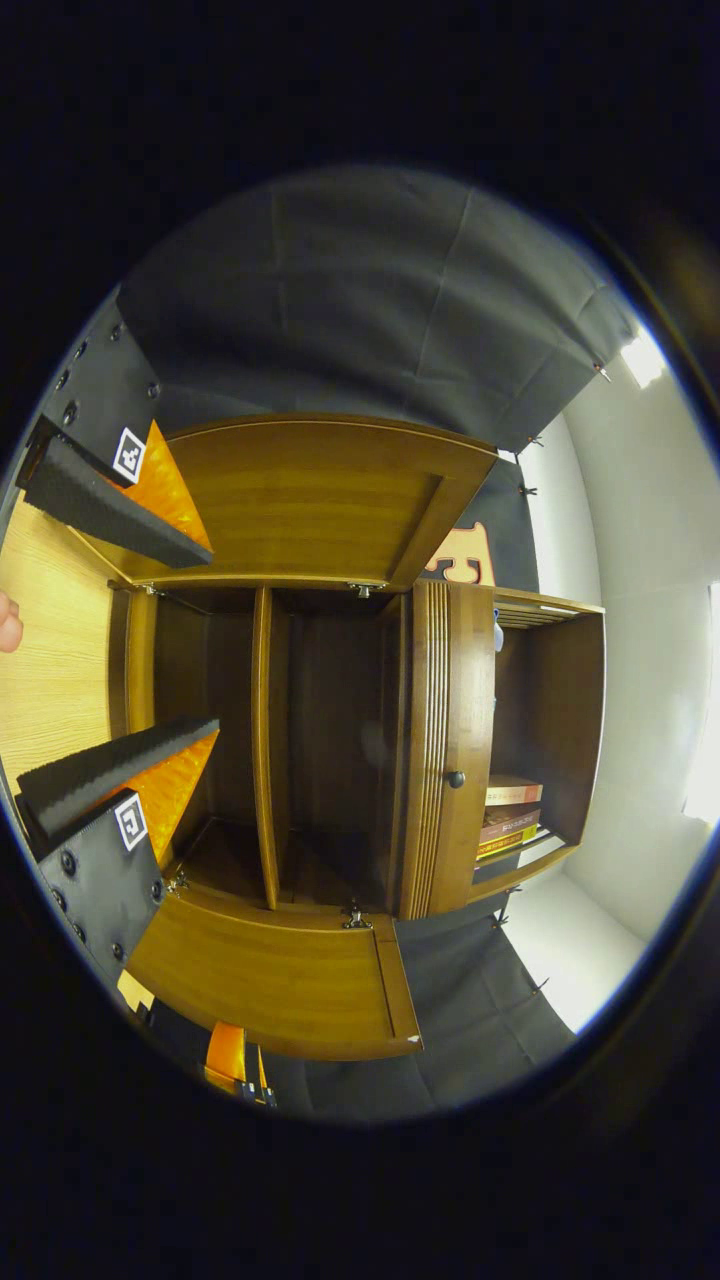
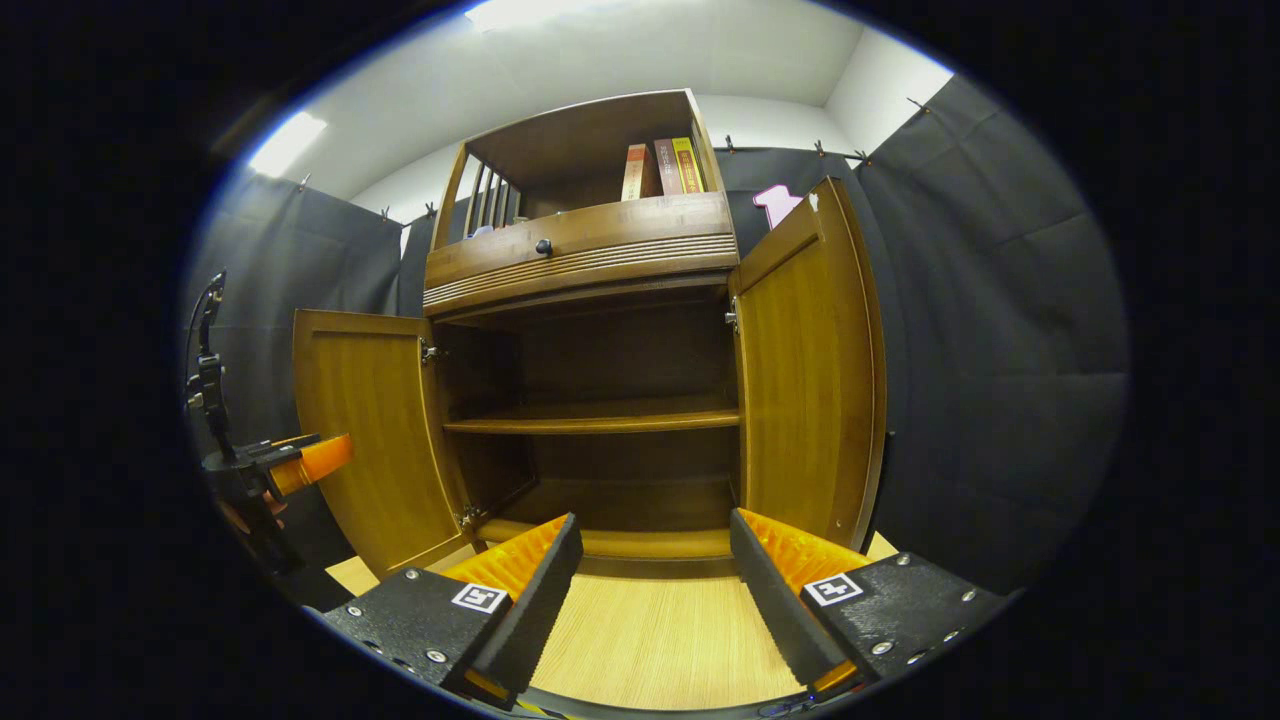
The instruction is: Open the right door of the double-door shoe cabinet with the right hand, and open the left door with the left hand.
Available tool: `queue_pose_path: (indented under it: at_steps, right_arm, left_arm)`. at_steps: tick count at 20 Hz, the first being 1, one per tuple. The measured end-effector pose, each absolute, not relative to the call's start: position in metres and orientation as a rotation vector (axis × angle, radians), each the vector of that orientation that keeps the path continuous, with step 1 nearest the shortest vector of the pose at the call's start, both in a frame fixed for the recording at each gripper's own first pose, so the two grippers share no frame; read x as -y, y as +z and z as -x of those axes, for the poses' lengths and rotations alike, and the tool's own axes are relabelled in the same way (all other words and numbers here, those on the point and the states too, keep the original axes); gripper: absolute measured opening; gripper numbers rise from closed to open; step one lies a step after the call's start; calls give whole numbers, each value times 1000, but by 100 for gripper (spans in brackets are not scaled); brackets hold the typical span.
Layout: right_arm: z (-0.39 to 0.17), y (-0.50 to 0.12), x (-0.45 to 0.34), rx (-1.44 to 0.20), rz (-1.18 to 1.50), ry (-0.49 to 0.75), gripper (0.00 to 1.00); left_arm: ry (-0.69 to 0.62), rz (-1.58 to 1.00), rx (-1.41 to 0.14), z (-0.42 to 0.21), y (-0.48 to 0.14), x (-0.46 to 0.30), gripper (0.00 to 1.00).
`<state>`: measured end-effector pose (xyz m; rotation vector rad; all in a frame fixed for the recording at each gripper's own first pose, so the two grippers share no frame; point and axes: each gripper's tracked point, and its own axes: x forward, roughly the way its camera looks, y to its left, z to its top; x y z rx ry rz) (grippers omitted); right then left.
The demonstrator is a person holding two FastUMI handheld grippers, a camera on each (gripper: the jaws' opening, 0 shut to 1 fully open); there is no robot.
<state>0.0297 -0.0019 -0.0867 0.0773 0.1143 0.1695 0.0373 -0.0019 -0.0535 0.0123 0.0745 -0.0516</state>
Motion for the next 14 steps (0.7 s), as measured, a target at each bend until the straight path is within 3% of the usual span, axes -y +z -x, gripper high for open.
queue_pose_path:
  at_steps: [1, 2, 7, 8, 14]
  right_arm:
    - [-29, -87, 1, -116, -79, 171, 92]
    - [-30, -87, 1, -117, -81, 171, 100]
    - [-30, -87, -1, -115, -75, 174, 100]
    - [-31, -87, -1, -116, -73, 174, 81]
    - [-31, -89, 0, -120, -72, 171, 81]
  left_arm:
    - [-51, -14, -75, -38, -54, 2, 95]
    - [-51, -15, -75, -38, -54, 1, 95]
    - [-54, -15, -70, -38, -51, 2, 95]
    - [-54, -14, -70, -39, -51, 1, 96]
    - [-55, 2, -72, -39, -54, 2, 96]
